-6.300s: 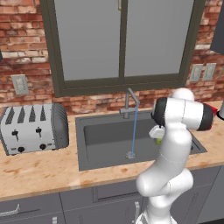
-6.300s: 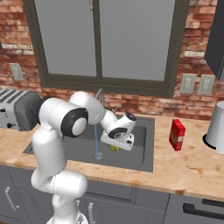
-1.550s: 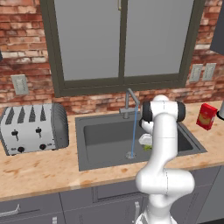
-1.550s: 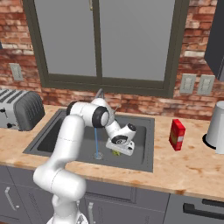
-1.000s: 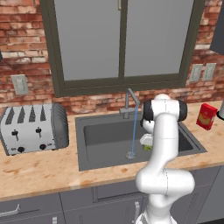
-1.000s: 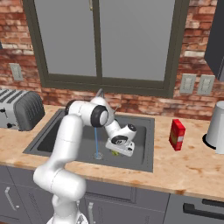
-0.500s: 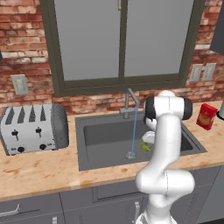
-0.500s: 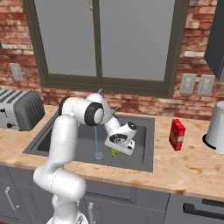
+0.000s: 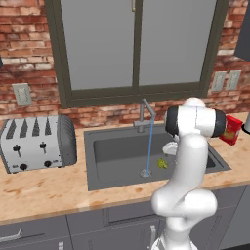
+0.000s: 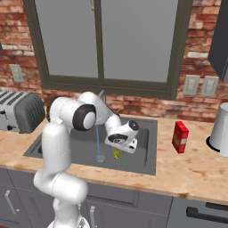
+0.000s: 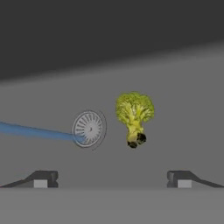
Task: Turn on the sink faucet. Then move the broccoli from the counter to the sink. Turn off the sink. Move the vegetable from the sink to the pot next to the stove. Finally move the pot to the front left burner.
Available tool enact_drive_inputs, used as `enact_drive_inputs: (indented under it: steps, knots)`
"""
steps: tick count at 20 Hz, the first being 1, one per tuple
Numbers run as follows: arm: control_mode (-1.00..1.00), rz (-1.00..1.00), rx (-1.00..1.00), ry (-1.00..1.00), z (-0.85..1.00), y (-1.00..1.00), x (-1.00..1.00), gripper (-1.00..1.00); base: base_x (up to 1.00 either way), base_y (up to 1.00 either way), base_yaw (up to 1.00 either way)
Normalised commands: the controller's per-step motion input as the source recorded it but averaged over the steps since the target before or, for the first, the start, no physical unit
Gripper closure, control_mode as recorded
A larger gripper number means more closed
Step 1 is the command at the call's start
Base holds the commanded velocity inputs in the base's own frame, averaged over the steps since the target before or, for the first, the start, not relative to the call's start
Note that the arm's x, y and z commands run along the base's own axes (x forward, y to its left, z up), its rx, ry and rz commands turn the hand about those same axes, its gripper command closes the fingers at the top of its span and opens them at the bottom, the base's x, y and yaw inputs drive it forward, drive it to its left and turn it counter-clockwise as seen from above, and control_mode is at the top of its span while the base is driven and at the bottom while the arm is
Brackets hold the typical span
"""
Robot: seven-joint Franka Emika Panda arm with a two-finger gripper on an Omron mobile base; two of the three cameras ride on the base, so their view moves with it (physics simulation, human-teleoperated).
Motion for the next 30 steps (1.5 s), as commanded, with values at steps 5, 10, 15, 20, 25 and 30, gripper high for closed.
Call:
enact_drive_inputs:
  steps: [5, 10, 15, 20, 25, 30]
  knots:
    - [-1.00, 0.00, 0.00, -0.13, 0.70, 0.00, -0.29, -1.00, 0.00, 0.00, 0.00]
    - [-1.00, 0.00, 0.00, -0.09, 0.81, 0.00, -0.13, -1.00, 0.00, 0.00, 0.00]
    - [-1.00, -0.01, 0.00, -0.01, 0.86, 0.00, -0.04, -1.00, 0.00, 0.00, 0.00]
    - [-1.00, 0.00, 0.00, 0.00, 0.83, -0.03, -0.09, -1.00, 0.00, 0.00, 0.00]
    - [-1.00, 0.00, 0.01, 0.00, 0.51, -0.16, -0.27, -1.00, 0.00, 0.00, 0.00]
    - [-1.00, 0.00, 0.03, -0.01, 0.31, -0.23, -0.39, -1.00, 0.00, 0.00, 0.00]
